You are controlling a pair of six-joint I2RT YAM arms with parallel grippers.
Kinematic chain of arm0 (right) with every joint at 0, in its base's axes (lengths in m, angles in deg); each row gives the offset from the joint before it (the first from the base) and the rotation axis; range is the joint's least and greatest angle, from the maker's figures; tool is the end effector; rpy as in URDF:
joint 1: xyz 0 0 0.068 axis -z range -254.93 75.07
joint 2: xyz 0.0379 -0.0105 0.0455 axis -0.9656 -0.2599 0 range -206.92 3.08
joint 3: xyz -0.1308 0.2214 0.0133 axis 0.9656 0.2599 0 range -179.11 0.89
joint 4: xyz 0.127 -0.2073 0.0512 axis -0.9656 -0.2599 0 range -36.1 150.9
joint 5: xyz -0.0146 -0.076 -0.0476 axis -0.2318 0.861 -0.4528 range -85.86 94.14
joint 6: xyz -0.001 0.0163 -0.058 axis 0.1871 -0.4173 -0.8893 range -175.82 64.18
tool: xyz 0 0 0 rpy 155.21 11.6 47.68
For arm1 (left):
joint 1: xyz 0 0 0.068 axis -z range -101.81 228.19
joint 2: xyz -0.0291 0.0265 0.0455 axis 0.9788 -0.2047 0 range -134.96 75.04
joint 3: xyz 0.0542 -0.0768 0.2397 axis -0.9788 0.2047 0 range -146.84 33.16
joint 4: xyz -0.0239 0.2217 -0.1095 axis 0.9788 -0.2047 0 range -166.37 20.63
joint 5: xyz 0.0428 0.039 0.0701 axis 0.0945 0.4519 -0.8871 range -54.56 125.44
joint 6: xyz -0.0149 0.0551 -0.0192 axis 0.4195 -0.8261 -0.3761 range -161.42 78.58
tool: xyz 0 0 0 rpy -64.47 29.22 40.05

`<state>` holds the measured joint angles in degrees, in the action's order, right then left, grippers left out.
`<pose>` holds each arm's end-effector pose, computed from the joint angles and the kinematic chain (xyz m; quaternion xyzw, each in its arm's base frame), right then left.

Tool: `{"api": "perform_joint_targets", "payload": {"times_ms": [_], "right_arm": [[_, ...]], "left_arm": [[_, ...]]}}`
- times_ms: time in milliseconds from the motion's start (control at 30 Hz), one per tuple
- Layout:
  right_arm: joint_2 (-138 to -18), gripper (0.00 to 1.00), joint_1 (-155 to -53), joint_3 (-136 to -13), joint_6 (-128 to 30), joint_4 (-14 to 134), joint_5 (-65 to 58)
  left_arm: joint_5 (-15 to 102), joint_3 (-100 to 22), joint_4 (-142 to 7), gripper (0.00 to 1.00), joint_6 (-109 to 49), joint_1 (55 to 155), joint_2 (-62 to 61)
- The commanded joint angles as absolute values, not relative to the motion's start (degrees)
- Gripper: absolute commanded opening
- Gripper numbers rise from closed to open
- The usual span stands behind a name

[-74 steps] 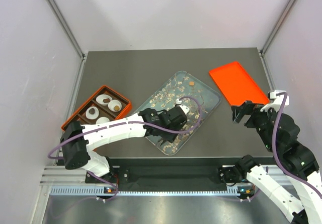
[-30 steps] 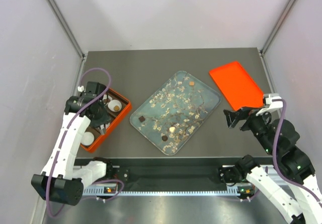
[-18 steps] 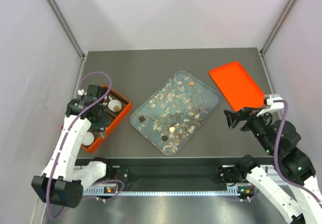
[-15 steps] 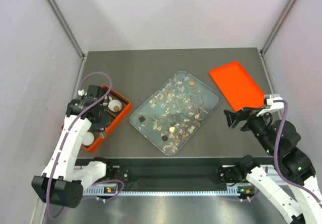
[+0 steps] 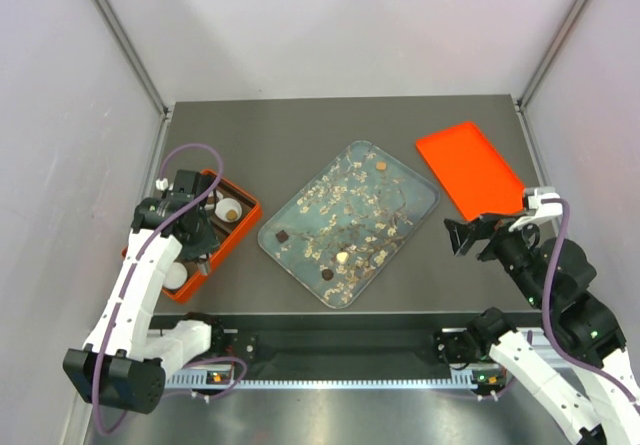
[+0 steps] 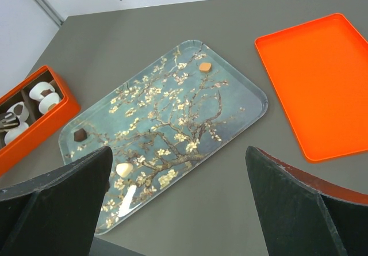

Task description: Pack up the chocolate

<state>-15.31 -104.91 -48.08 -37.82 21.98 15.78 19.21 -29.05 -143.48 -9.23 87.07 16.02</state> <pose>0.0645 0.0269 0.3440 -0.0126 0.7555 0.1944 0.6255 0.1578 -0.0120 0.2887 -0.2201 0.9515 0.0728 0.2025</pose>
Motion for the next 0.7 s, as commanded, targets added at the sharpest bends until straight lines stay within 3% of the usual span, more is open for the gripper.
{"api": "perform_joint_targets", "payload": {"times_ms": [0,667], "right_arm": [[-14.9,1.0,-105.9,-48.7,-38.6,23.9,15.8],[-15.3,1.0,-105.8,-48.1,-39.1,24.2,16.4]], "left_arm": [[18.2,-29.0,-141.2,0.32,-9.8,86.8,16.2],[17.9,-27.7,-140.6,0.35,-9.9,86.8,16.2]]}}
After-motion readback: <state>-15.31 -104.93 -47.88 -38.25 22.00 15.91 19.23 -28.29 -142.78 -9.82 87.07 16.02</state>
